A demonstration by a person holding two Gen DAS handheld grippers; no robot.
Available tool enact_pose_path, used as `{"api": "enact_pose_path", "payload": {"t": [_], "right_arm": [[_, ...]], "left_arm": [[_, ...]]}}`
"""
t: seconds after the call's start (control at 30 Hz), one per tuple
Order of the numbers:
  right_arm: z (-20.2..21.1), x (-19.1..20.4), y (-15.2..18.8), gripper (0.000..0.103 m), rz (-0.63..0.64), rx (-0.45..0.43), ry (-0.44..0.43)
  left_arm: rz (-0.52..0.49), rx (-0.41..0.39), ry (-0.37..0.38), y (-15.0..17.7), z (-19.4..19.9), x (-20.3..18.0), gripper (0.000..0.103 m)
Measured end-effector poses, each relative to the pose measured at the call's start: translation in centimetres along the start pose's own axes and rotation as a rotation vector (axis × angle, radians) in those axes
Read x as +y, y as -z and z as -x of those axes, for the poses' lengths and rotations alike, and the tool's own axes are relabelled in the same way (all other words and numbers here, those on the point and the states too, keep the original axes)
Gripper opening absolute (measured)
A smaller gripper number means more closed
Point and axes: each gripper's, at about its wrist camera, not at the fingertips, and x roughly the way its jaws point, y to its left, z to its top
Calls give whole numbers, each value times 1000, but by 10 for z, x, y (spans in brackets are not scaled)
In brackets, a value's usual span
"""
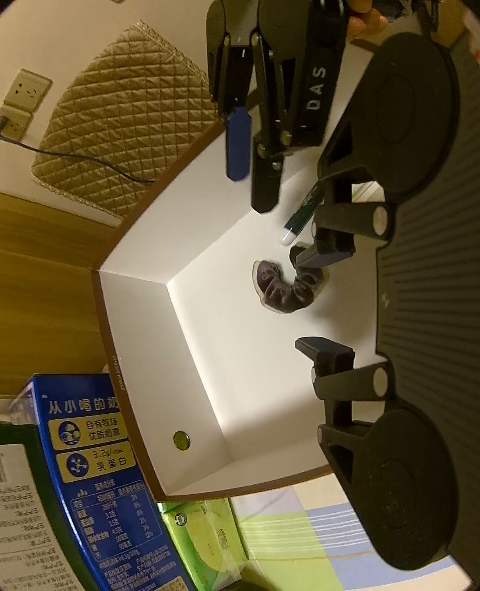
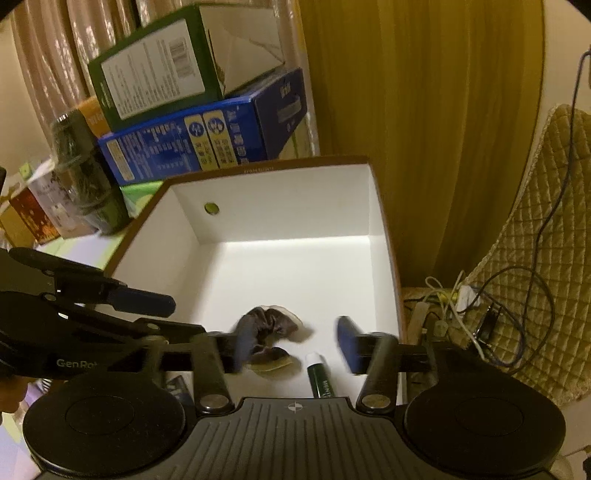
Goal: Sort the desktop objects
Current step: 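Open both tools to drop the scrunchie and lip balm into the box, then withdraw both tools from the box toward the table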
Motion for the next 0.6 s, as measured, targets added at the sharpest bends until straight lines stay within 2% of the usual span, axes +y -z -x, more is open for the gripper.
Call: {"api": "enact_pose_path", "payload": {"t": [0.1,0.17,0.27,0.3,0.37,0.47,0.6], "right_arm": [[10,3,1,56,2,-10,-2],[17,4,3,64,-8,-23,-4],[27,5,5,75,-28,-41,-9],[31,5,5,78,-35,-47,-6],[39,6,5,91,-49,-63,-6],[54,11,7,101,-57,-95,-18],[71,24,15,101,-59,-109,-40]], "left_arm": [[-2,-19,5,3,11,-3,42],[-6,-34,5,6,19,-5,47],[-3,-52,-2,12,31,-6,50],[4,-56,-4,14,35,-6,54],[17,-71,-14,18,45,-6,63],[31,-104,-18,26,62,-5,74],[48,-137,-34,39,87,-4,83]]}}
